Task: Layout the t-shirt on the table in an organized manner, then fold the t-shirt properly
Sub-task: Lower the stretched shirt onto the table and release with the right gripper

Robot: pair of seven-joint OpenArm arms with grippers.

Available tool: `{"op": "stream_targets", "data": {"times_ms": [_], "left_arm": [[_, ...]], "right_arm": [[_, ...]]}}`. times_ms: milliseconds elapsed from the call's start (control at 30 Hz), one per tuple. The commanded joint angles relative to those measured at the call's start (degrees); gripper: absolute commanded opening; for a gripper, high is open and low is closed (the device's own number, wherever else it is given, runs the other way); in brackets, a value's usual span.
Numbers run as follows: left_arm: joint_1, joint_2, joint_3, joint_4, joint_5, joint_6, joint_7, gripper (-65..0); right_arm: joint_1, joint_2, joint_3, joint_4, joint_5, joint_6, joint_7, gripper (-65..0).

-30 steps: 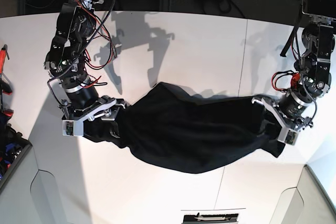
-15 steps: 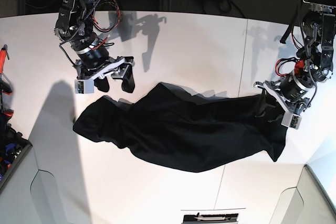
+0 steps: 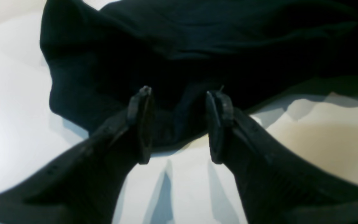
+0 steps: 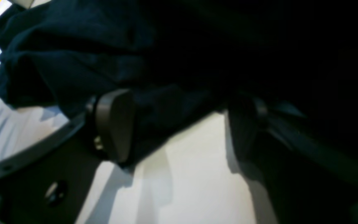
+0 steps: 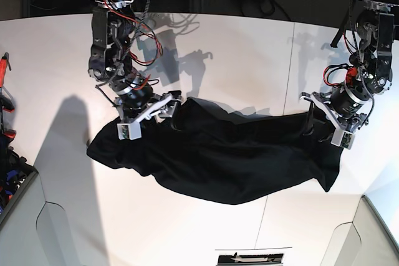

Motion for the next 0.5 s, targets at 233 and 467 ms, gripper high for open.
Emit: {"op": "stream_targets", "data": {"times_ms": [233,467], "left_arm": [[-0.74,-0.94,-0.48,0.39,0.02,-0.24,-1.40,-35.4],[-0.63,-1.01,-0.50,0.39,1.36,-0.20,-1.01,-35.4]], "right_arm": [[1.14,-1.14,-4.59,0.74,-4.11,-0.74,4.63,-64.2],[1.36,-1.14,-4.57,4.20,-4.66,2.51,4.79,-65.0]]}}
